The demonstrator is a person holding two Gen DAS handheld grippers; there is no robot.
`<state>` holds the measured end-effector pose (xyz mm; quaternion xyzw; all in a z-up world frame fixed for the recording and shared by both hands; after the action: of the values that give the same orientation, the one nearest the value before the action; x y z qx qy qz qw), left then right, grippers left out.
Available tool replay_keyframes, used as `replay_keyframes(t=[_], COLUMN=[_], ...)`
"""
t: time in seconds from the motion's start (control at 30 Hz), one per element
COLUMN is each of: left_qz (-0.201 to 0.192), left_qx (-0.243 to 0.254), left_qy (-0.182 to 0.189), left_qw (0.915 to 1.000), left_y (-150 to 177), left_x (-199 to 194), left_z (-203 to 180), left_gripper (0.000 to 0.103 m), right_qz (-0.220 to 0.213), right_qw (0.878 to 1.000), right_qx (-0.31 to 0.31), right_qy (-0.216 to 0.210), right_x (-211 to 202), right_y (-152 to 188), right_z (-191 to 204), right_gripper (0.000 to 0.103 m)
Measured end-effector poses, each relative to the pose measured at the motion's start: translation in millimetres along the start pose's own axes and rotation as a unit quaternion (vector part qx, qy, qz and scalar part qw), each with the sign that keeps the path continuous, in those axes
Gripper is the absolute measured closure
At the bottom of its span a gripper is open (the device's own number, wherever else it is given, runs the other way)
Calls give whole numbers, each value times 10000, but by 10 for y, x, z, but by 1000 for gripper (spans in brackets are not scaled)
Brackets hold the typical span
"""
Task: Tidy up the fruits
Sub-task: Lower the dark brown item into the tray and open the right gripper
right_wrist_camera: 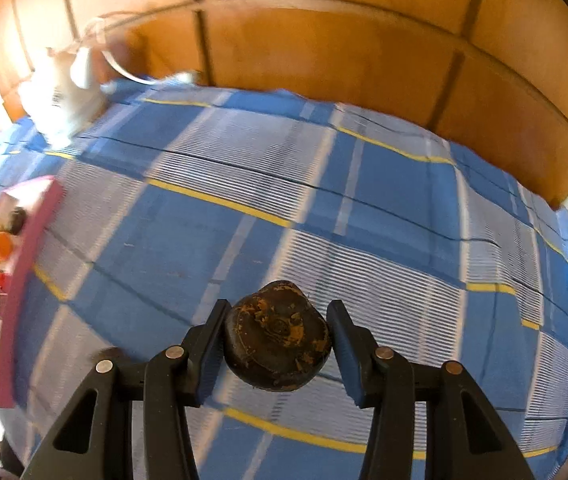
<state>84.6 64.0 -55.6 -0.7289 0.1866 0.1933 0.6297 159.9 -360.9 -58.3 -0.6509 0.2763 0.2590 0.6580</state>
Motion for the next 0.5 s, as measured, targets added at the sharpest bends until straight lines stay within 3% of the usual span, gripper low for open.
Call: replay_keyframes(t=[0.33, 0.5], left_qz=[-31, -15], left_qx=[-56, -84], left_qy=[63, 65], left_qw=[10000, 9999], left_y=[-3, 15], left_x=[-27, -25], left_z=[11, 37], left_gripper=[53, 53], right_qz=[50, 25], right_qw=[9867, 9766], right_qx=[-269, -407], right_qy=[-1602, -2112], right_x=[-124, -156], right_y=[-55, -124], right_z=[1266, 1800], right_gripper=[53, 53])
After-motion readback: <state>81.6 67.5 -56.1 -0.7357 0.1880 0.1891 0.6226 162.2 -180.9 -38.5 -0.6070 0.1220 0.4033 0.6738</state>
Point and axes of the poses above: each gripper's, at about its wrist camera, not at the fingertips, and x roughly the way its jaws point, z to its left, y to its underside, the point moved 3 cm from there along x, roughly the way its jaws point, and after that the axes turned 15 degrees about -z, right-handed, at the moved point
